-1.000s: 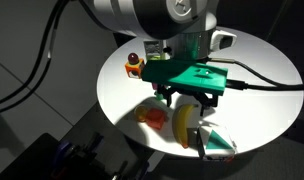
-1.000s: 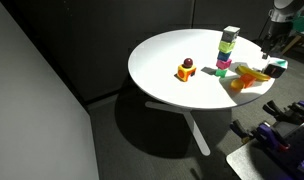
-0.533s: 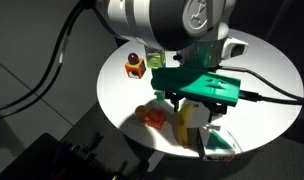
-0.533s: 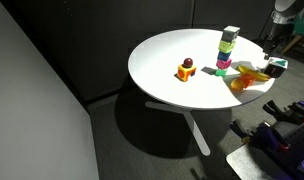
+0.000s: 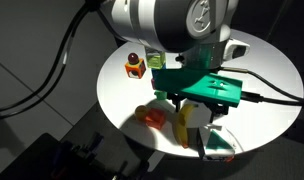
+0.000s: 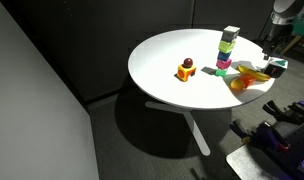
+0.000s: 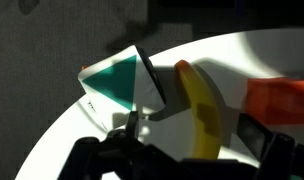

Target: Put the square plush toy on top of the orange block

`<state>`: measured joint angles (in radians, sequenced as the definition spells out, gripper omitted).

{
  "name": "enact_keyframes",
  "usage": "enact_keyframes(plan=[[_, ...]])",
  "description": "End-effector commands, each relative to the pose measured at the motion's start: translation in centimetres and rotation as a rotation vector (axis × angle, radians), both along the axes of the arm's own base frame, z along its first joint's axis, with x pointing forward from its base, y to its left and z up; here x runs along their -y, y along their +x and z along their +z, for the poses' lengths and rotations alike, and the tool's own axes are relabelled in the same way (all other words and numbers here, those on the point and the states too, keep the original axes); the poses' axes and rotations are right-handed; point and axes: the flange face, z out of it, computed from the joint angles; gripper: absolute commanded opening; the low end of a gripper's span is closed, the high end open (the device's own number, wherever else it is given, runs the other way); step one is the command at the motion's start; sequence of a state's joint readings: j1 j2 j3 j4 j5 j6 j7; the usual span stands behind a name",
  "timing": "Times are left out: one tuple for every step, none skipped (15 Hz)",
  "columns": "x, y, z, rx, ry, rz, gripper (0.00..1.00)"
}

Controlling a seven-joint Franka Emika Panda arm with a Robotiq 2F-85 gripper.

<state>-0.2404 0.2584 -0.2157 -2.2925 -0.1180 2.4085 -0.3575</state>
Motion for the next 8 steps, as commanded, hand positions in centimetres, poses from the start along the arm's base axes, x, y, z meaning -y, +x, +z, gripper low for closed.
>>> enact_keyframes(plan=[[0.2,-0.2,-0.4,-0.017,0.004,-0.001,1.00],[0.3,-0.4,-0.6,-0.028,0.009,0.002,1.00],[0.4,-0.4,-0.8,-0.035,0.009,-0.004,1.00],[0.5,-0.5,-1.0,-0.042,0.009,-0.005,1.00],[0.6,-0.7,-1.2,-0.045,0.006,-0.009,1.00],[0.7,-0.8,-1.3,-0.048,0.002,-0.013,1.00],[0.9,-0.9,-1.5,-0.049,-0.002,-0.017,1.00],[1.1,-1.1,-1.5,-0.051,-0.007,-0.025,1.00]])
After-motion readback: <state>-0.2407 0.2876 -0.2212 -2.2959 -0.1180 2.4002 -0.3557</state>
